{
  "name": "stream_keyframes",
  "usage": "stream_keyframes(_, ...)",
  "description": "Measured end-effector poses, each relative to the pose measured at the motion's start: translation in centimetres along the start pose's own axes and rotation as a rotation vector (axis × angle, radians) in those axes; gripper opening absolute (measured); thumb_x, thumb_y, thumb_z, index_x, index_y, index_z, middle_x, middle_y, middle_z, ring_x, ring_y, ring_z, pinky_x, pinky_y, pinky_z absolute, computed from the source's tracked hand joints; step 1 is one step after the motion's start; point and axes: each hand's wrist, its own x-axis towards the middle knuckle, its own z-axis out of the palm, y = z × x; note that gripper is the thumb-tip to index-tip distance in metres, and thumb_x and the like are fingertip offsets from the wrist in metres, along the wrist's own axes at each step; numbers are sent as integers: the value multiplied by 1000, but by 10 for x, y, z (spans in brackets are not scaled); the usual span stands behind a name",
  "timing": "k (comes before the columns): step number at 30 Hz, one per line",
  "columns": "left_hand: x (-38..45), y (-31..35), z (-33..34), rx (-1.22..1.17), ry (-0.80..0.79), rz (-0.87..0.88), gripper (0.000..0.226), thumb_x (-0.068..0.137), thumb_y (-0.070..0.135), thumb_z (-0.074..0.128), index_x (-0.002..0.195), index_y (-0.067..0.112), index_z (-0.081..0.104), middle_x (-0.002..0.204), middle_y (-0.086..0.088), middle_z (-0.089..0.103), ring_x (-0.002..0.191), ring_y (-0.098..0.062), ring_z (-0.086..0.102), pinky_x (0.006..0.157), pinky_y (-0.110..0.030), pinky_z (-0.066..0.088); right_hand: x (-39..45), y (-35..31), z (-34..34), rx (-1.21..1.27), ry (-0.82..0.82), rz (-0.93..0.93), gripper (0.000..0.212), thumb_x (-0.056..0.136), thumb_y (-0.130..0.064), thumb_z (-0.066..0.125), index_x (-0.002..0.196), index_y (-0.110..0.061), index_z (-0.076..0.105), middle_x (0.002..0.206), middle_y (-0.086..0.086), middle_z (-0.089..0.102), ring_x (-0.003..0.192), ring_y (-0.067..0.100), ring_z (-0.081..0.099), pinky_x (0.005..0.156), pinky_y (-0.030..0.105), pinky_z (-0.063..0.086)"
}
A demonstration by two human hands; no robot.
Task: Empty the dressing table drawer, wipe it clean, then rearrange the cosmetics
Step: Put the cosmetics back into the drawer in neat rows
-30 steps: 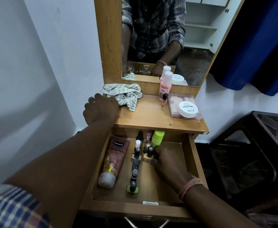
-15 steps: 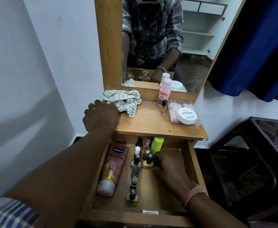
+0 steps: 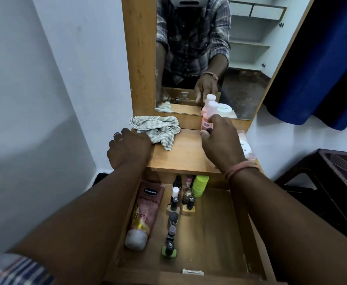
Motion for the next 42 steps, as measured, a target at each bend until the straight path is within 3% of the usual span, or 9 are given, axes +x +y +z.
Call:
stream_keyframes(4, 0, 0, -1, -16, -2, 3, 55, 100, 49, 37, 133, 9, 54, 132, -16, 57, 121, -39, 56, 96, -45, 44, 1, 7, 12, 21, 23, 4, 10, 89, -7, 64, 98, -12, 65, 103, 10, 67, 95, 28, 62, 81, 38, 53)
stream_keyframes(7, 0, 1, -1, -14, -8, -2, 56, 99, 51, 37, 133, 10, 55, 132, -15, 58, 121, -38, 56, 96, -44, 44, -27, 3, -5, 128, 47, -22, 13, 88, -10, 68, 99, -16, 63, 95, 0, 66, 87, 17, 60, 73, 29, 47)
stream_keyframes(10, 0, 1, 0, -8, -10, -7, 57, 99, 53, 38, 134, 10, 54, 132, -15, 58, 120, -37, 56, 95, -44, 44, -78, 8, -27, 190, -124, 48, 24, 86, -17, 73, 106, -24, 60, 90, -12, 63, 80, 1, 58, 65, 14, 41)
stream_keyframes(14, -1, 2, -1, 20, -9, -2, 57, 100, 53, 39, 134, 9, 54, 134, -16, 57, 122, -38, 56, 95, -44, 44, -136, 27, -33, 124, -286, 137, 23, 78, -16, 78, 88, -26, 60, 78, -13, 65, 74, -4, 58, 60, 11, 42)
stream_keyframes(17, -2, 2, -2, 22, -5, -1, 57, 101, 53, 39, 134, 9, 53, 134, -16, 57, 122, -38, 56, 96, -44, 45, -153, 30, -23, 167, -359, 129, 30, 80, -13, 77, 91, -30, 55, 84, -12, 65, 78, -3, 61, 63, 9, 45)
stream_keyframes(19, -3, 3, -2, 24, -2, 2, 57, 101, 52, 39, 135, 8, 53, 134, -16, 57, 122, -38, 56, 95, -44, 45, -160, 29, -10, 154, -428, 101, 34, 84, -12, 73, 95, -34, 49, 86, -8, 63, 80, 2, 62, 70, 23, 54)
stream_keyframes(24, -2, 2, -3, 13, -9, -9, 58, 101, 53, 38, 136, 9, 53, 135, -16, 57, 123, -38, 55, 97, -44, 44, -166, 22, 7, 87, -466, -68, 32, 92, -14, 67, 100, -33, 42, 83, -19, 44, 76, -3, 48, 64, 8, 39)
stream_keyframes(29, 0, 2, -1, 20, -6, -6, 59, 100, 54, 38, 135, 10, 53, 135, -15, 57, 122, -37, 56, 97, -44, 45, -166, 27, 17, 92, -468, -114, 29, 93, -16, 67, 113, -30, 52, 89, -17, 50, 82, -2, 52, 63, 7, 38)
stream_keyframes(42, -2, 2, -2, 12, -4, 0, 57, 101, 52, 38, 134, 8, 53, 134, -17, 57, 122, -39, 56, 96, -45, 44, -164, 27, 22, 87, -473, -127, 28, 92, -16, 67, 110, -34, 55, 88, -15, 58, 70, -7, 49, 58, 8, 36)
